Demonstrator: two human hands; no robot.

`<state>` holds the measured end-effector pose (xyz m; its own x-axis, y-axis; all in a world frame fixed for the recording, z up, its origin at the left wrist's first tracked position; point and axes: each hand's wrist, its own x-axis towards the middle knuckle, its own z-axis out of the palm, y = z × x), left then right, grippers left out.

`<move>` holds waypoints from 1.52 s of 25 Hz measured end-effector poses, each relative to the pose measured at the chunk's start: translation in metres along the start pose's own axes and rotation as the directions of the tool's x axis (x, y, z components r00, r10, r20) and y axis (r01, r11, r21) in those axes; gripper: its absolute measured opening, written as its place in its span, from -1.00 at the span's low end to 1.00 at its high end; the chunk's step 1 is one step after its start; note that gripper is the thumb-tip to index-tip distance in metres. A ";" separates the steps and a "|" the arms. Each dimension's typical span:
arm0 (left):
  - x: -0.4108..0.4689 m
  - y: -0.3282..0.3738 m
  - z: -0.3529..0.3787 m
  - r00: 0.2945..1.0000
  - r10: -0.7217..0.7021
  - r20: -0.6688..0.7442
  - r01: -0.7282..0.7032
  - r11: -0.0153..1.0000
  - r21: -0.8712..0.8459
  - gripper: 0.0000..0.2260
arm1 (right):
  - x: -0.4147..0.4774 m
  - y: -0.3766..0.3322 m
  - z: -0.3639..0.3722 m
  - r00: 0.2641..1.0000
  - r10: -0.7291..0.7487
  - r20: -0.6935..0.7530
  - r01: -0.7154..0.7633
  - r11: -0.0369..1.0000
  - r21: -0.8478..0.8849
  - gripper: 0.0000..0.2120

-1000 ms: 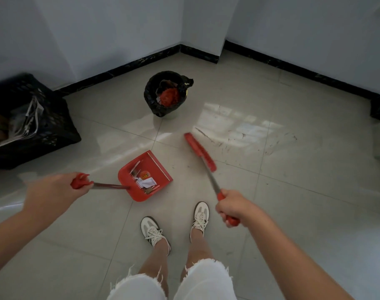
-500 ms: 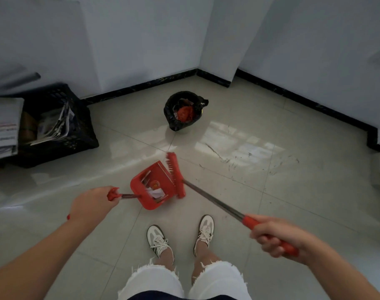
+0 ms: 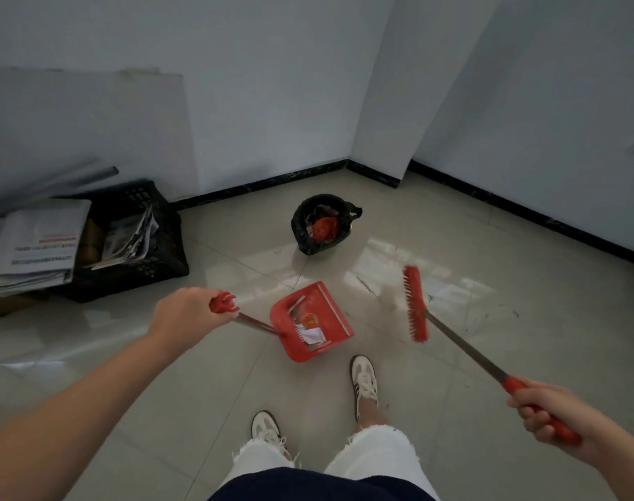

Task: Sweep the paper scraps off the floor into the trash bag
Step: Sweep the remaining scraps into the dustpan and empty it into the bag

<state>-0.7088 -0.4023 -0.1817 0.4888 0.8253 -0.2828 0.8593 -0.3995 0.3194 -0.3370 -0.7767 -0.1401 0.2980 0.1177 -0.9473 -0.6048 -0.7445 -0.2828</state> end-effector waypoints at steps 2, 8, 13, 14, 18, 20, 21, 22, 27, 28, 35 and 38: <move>-0.002 0.013 -0.014 0.999 -0.053 0.010 0.054 0.989 -0.136 -0.83 | 0.029 -0.018 -0.021 0.999 0.035 -0.018 -0.035 0.999 0.007 -0.79; -0.003 0.086 -0.039 0.972 -0.233 -0.020 0.193 0.849 -0.493 -0.84 | 0.095 -0.085 -0.089 0.986 0.166 0.015 -0.166 0.986 -0.016 -0.81; -0.012 0.125 -0.039 0.887 -0.462 -0.016 0.338 0.671 -0.660 -0.76 | 0.117 -0.148 -0.125 0.973 0.213 0.085 -0.201 0.971 -0.130 -0.84; -0.016 0.123 -0.033 0.853 -0.523 -0.006 0.374 0.619 -0.690 -0.70 | 0.118 -0.160 -0.131 0.973 0.211 0.091 -0.196 0.970 -0.146 -0.85; -0.038 0.123 -0.005 0.691 -0.718 0.084 0.427 0.311 -0.849 -0.51 | 0.120 -0.193 -0.143 0.981 0.177 0.079 -0.160 0.969 -0.189 -0.87; -0.044 0.128 0.013 0.607 -0.775 0.174 0.381 0.092 -0.920 -0.58 | 0.120 -0.204 -0.138 0.985 0.152 0.076 -0.134 0.969 -0.208 -0.87; -0.047 0.131 0.023 0.559 -0.801 0.214 0.363 0.004 -0.932 -0.61 | 0.119 -0.210 -0.134 0.988 0.137 0.068 -0.119 0.968 -0.221 -0.87; -0.048 0.133 0.033 0.518 -0.816 0.256 0.346 -0.073 -0.935 -0.63 | 0.118 -0.215 -0.129 0.991 0.119 0.062 -0.101 0.965 -0.240 -0.86; -0.045 0.146 0.077 0.376 -0.827 0.418 0.196 -0.370 -0.908 -0.67 | 0.107 -0.239 -0.110 0.995 0.059 0.075 -0.033 0.950 -0.310 -0.86; -0.045 0.148 0.085 0.363 -0.816 0.450 0.171 -0.417 -0.893 -0.67 | 0.105 -0.243 -0.107 0.996 0.050 0.076 -0.022 0.944 -0.330 -0.86; -0.052 0.157 0.139 0.362 -0.631 0.686 -0.005 -0.737 -0.676 -0.72 | 0.103 -0.252 -0.090 0.995 0.058 0.083 -0.018 0.911 -0.413 -0.84; -0.051 0.177 0.147 0.379 -0.522 0.764 -0.050 -0.836 -0.546 -0.74 | 0.109 -0.249 -0.083 0.992 0.088 0.088 -0.041 0.900 -0.435 -0.84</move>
<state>-0.5598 -0.5739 -0.2438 -0.1479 0.2167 -0.9650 -0.8254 0.5104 0.2411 -0.0923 -0.6335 -0.1607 0.1774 0.1090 -0.9781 -0.2355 -0.9603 -0.1497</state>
